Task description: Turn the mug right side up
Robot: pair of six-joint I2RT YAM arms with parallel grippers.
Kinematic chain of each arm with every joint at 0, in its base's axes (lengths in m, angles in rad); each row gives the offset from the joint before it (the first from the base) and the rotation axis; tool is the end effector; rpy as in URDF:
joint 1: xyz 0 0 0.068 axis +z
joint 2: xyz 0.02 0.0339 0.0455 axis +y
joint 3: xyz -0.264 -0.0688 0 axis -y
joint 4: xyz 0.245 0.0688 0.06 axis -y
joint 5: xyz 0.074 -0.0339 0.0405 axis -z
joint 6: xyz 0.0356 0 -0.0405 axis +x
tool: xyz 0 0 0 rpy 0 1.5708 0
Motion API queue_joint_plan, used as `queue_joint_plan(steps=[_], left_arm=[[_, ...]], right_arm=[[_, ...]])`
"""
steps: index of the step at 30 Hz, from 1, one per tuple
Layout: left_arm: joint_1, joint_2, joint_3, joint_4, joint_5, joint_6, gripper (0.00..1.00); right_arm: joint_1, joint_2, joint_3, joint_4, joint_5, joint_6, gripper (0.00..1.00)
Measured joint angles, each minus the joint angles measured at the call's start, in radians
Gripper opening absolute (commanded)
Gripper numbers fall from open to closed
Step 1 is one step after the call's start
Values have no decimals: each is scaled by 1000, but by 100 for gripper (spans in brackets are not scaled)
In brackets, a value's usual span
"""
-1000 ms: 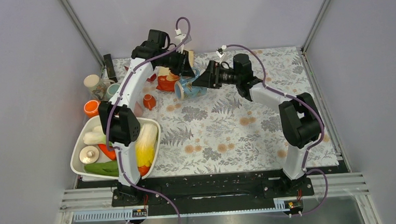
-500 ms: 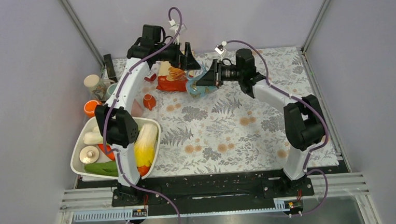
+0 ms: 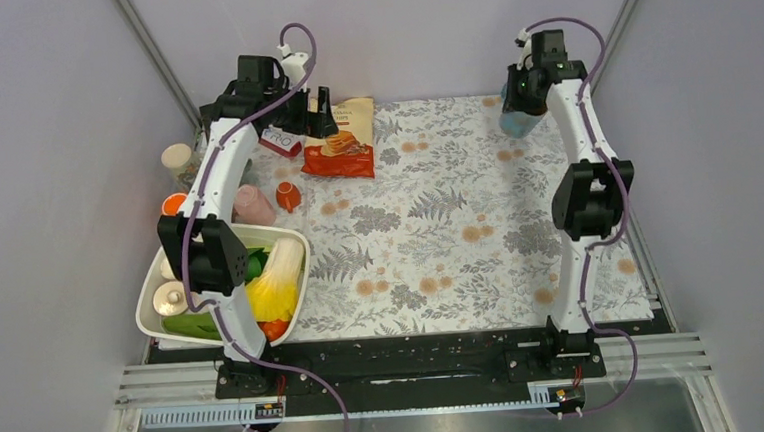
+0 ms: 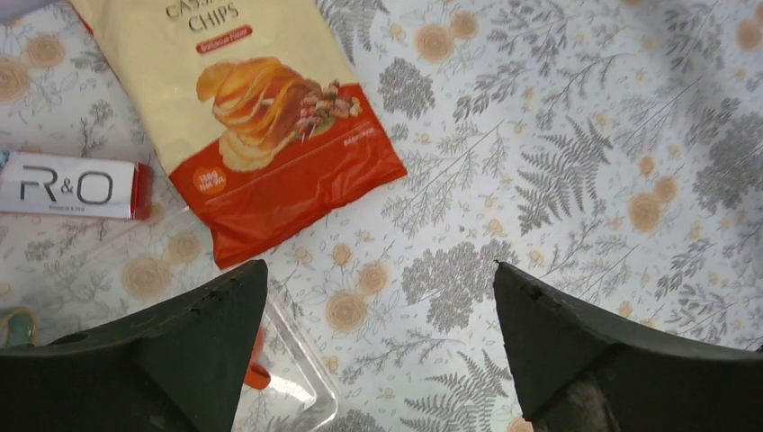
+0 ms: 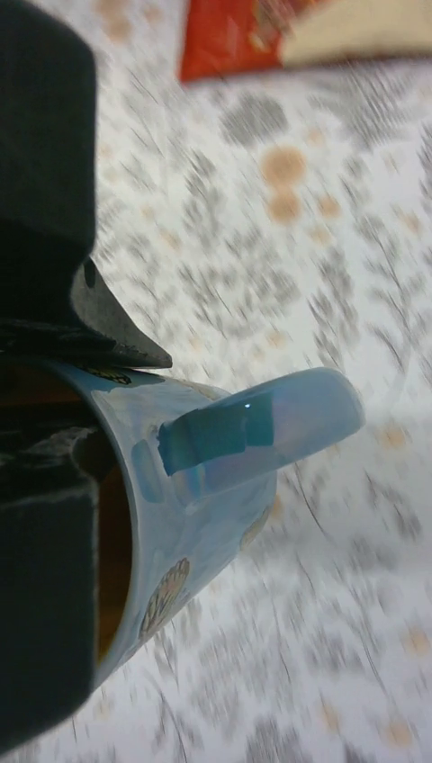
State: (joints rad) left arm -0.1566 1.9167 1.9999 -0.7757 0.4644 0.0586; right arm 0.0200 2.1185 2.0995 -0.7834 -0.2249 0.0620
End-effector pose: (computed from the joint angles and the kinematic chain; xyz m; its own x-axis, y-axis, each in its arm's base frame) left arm 0.4224 -0.0828 0.3744 -0.6015 0.1480 -0.7851 0.5161 0.8221 -0.2404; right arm 0.4789 0.0175 0.3161 -0.7283 0.0458 -0.6837 -0.1296 0.9705 0.2031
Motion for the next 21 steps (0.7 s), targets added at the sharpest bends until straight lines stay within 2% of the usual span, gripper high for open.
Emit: queue_joint_plan(steps=[4,6,11,17,21], left_arm=[[-6,-72,-139,5,-51,43,99],[-7,-88,-178,2,-69,57,99],[-5,-98,-238,2,-92,89,99],[-3,-102,-252,1,-103,111,99],[-3,-111,-260,0,-105,126,99]], right_arm=[[-60,259,376,-137,147,-72,0],[-90,339,445,-147,177,-72,0],[-142,442,452,-197,243,-65,0],[-174,465,453,-198,243,-47,0],[-171,465,453,-199,239,-47,18]])
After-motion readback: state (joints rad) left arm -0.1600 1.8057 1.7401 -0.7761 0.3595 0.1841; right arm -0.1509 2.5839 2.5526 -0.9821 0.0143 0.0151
